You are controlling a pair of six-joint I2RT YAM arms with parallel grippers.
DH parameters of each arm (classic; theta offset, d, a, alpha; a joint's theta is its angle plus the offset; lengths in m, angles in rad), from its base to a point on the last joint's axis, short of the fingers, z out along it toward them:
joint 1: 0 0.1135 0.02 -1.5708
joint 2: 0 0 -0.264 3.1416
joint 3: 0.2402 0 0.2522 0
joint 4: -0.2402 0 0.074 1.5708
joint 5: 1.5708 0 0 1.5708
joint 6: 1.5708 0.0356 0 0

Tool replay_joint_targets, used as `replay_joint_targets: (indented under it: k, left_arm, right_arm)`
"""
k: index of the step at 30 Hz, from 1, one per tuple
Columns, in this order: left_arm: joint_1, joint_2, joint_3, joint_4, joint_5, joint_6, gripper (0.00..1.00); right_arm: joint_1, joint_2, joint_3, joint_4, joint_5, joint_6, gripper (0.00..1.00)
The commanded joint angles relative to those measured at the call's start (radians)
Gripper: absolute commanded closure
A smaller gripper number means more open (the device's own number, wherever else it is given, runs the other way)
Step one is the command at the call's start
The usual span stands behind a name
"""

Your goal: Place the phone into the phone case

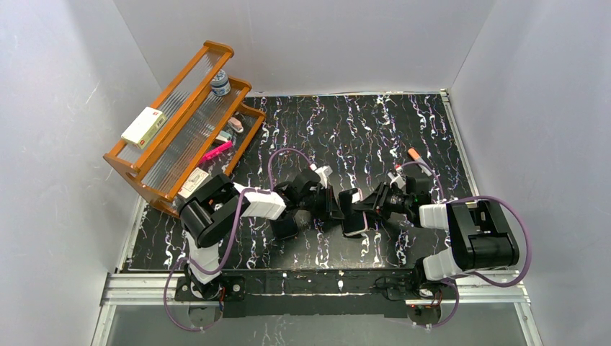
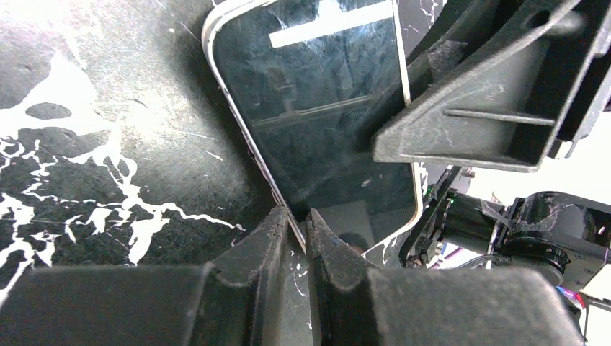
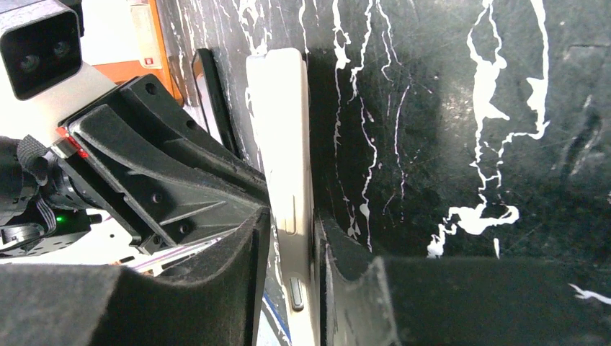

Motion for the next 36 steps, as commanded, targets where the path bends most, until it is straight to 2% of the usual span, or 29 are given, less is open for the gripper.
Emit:
replay_joint_targets:
  k: [1,4,6,10,14,20,24,29,36]
  left_arm:
    - [-0.031,-0.012,-0.024,-0.018,0.025,0.004,0.87]
    - [-0.031,-0.042,-0.04,-0.012,0.009,-0.015,0.86]
    - [-0.028,-0.084,-0.046,-0.029,-0.007,-0.024,0.82]
    - [-0.005,-0.206,0.015,-0.225,-0.062,0.007,0.61]
    - [0.042,-0.341,0.053,-0.348,-0.061,0.027,0.3]
    - [0.108,-0.502,0.09,-0.453,-0.052,0.034,0.02]
    - [0.133,-0.564,0.076,-0.446,-0.032,0.0,0.02]
    - [0.142,-0.584,0.04,-0.36,0.03,-0.076,0.03]
    - [0.142,-0.599,-0.061,-0.026,0.146,-0.284,0.18]
  right_arm:
    - [0.006,0.014,0.024,-0.005,-0.056,-0.026,0.78]
    - [0.006,0.018,0.04,-0.011,-0.068,-0.041,0.93]
    - [0.007,0.012,0.056,-0.026,-0.084,-0.052,0.99]
    - [0.007,-0.044,0.096,-0.071,-0.123,-0.064,0.99]
    - [0.006,-0.129,0.095,-0.033,-0.16,0.007,0.99]
    - [0.006,-0.22,0.09,0.111,-0.215,0.192,0.99]
    - [0.007,-0.277,0.082,0.249,-0.231,0.335,0.99]
    - [0.007,-0.329,0.057,0.455,-0.247,0.501,0.99]
    - [0.006,-0.365,0.002,0.753,-0.187,0.762,0.99]
